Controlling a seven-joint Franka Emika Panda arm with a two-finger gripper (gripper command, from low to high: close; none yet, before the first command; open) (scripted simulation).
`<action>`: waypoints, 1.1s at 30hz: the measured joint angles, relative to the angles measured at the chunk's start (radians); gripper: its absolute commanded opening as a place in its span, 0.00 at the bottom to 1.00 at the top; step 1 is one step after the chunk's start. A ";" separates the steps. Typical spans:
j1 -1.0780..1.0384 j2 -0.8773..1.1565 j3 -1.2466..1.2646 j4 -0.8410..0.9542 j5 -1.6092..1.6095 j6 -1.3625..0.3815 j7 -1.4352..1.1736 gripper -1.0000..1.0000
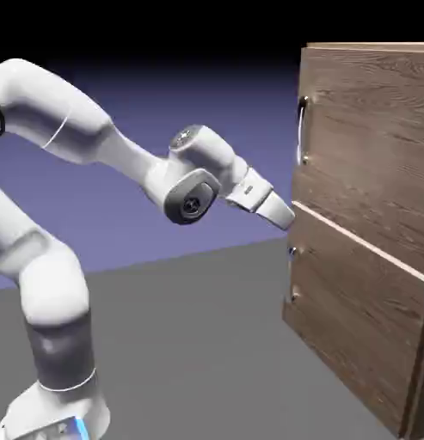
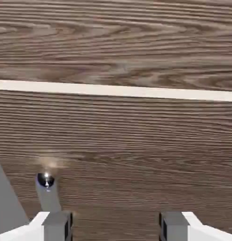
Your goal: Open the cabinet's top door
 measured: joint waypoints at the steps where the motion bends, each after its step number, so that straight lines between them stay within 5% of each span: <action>1: -0.025 -0.022 0.020 0.006 0.043 -0.013 -0.016 0.50; 33: -0.827 -0.727 0.656 0.190 1.435 -0.417 -0.531 0.50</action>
